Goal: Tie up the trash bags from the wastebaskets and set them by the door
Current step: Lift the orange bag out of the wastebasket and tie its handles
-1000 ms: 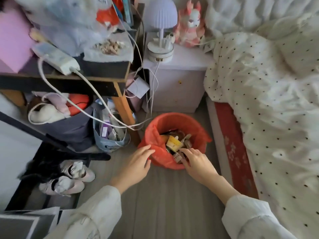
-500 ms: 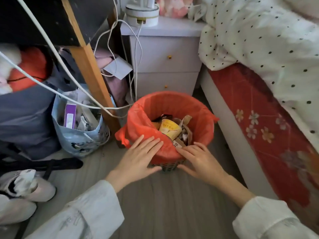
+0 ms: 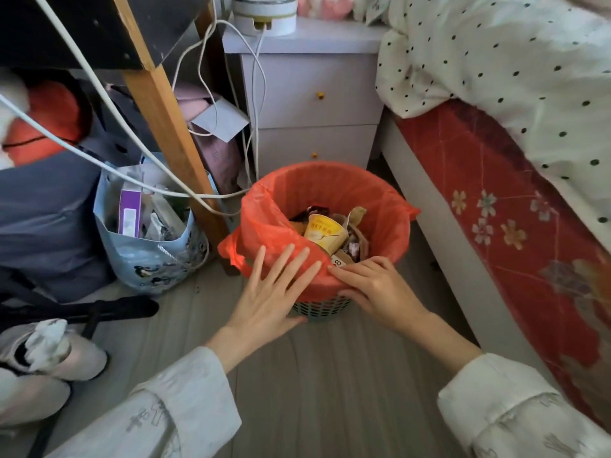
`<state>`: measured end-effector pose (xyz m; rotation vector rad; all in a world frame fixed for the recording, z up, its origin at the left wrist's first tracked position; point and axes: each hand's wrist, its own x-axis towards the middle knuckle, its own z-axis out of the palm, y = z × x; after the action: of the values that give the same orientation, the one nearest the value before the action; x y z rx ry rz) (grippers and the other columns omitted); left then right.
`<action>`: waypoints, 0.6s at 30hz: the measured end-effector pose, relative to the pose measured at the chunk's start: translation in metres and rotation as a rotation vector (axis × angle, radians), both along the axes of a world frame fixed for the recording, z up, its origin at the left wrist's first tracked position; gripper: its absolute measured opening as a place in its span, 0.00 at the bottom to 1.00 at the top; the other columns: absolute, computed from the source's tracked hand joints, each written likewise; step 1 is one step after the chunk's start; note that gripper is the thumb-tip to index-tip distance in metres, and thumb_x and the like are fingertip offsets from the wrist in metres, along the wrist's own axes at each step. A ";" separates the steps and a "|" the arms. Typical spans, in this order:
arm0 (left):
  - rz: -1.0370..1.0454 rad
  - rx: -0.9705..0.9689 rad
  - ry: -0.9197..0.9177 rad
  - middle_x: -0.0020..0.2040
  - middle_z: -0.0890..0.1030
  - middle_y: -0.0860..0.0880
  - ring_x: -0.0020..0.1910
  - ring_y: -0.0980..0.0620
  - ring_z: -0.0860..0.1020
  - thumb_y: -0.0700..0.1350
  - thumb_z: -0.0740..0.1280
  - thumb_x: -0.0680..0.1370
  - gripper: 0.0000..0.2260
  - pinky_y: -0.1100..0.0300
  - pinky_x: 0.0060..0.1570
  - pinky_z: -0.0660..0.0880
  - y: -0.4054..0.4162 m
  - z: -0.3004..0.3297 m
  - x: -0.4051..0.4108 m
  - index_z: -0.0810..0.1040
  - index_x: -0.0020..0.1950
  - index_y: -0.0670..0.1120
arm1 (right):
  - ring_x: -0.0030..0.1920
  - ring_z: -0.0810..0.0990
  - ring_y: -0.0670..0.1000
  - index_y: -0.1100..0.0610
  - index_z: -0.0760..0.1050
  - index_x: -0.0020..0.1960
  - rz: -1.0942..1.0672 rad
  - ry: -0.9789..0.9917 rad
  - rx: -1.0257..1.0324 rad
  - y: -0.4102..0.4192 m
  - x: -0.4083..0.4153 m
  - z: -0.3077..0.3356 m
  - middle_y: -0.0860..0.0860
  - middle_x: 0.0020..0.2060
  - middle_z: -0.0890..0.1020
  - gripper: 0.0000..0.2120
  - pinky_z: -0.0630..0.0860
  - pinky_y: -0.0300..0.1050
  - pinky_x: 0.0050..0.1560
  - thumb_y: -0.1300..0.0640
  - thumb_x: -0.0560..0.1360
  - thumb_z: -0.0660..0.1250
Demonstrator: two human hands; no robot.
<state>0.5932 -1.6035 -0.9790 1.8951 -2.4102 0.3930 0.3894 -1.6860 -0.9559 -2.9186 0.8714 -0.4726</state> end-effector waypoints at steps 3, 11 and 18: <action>0.040 -0.038 -0.028 0.73 0.63 0.42 0.73 0.41 0.60 0.50 0.76 0.62 0.46 0.34 0.66 0.61 0.003 -0.008 -0.002 0.55 0.74 0.47 | 0.51 0.82 0.52 0.53 0.74 0.64 -0.001 -0.008 0.056 -0.001 0.000 0.002 0.50 0.54 0.83 0.18 0.75 0.51 0.53 0.51 0.75 0.63; 0.022 -0.091 0.070 0.73 0.63 0.42 0.73 0.42 0.60 0.50 0.73 0.66 0.42 0.36 0.68 0.60 0.004 -0.009 -0.003 0.54 0.74 0.45 | 0.46 0.82 0.48 0.54 0.82 0.50 -0.099 -0.177 0.282 -0.002 0.010 0.003 0.48 0.44 0.86 0.12 0.73 0.48 0.53 0.52 0.78 0.60; 0.076 -0.193 0.267 0.69 0.71 0.44 0.71 0.45 0.65 0.54 0.69 0.70 0.30 0.37 0.67 0.62 0.007 -0.005 -0.007 0.67 0.69 0.44 | 0.43 0.81 0.55 0.66 0.81 0.43 -0.295 -0.525 0.513 0.010 0.025 0.007 0.59 0.41 0.84 0.13 0.75 0.52 0.47 0.59 0.77 0.61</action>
<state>0.5866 -1.5967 -0.9843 1.8285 -2.0595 0.3374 0.4140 -1.6758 -0.9489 -2.0721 1.1263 -0.8362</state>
